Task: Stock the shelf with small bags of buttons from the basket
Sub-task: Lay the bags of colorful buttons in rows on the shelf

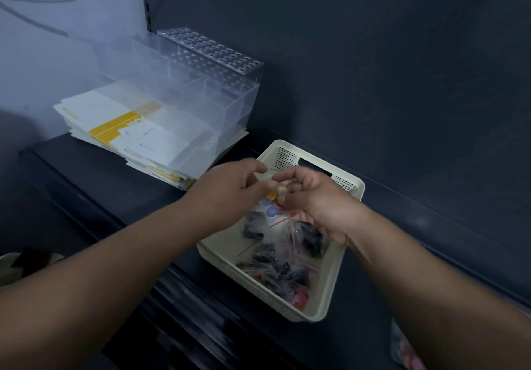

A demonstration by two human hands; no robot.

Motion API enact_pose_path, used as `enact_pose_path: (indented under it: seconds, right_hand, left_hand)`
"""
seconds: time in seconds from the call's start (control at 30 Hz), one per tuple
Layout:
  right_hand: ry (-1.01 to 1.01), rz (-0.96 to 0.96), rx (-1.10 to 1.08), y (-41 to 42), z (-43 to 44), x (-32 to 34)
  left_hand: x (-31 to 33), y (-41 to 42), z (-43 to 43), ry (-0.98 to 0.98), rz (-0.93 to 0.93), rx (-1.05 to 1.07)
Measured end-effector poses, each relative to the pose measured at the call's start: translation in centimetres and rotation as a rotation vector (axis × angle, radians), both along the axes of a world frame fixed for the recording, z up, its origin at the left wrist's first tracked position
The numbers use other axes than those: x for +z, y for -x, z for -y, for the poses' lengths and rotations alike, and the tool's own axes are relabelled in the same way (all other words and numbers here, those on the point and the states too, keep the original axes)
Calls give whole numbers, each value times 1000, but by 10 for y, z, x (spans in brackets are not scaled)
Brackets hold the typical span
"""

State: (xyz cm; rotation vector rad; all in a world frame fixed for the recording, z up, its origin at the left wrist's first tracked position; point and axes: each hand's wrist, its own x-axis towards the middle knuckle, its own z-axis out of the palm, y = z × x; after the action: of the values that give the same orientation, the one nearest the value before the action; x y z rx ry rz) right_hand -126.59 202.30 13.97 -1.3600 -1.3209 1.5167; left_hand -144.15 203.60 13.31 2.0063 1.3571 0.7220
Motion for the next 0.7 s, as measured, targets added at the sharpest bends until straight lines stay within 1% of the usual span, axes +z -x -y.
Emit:
enact_pose_path:
  seconds: [0.07,0.13,0.23,0.27,0.37,0.43,0.5,0.57,0.63,0.7]
  right_hand:
    - [-6,-49,14,2,3,2]
    - [-7,-16,14,2,7,2]
    - [-23,188,8,0,16,1]
    - [-18,234,56,0,20,1]
    - [41,329,331,1,35,2]
    - [-15,519,479,2,39,3]
    - [-75,744,576,5,40,2]
    - [-127,899,647,12,42,-2]
    - [-182,939,650,17,41,-10]
    - [-234,941,588,19,38,-14]
  left_hand:
    - [0,-3,1,13,3,-13]
    - [-1,-4,1,3,16,-6]
    - [1,-2,0,22,76,39]
    - [1,0,-1,25,81,55]
    - [3,6,-3,73,110,59]
    - [4,8,-2,109,127,44]
    - [2,9,0,115,117,46]
    - [2,10,1,115,120,50]
    - [2,10,2,119,126,53]
    - [3,10,3,130,139,57]
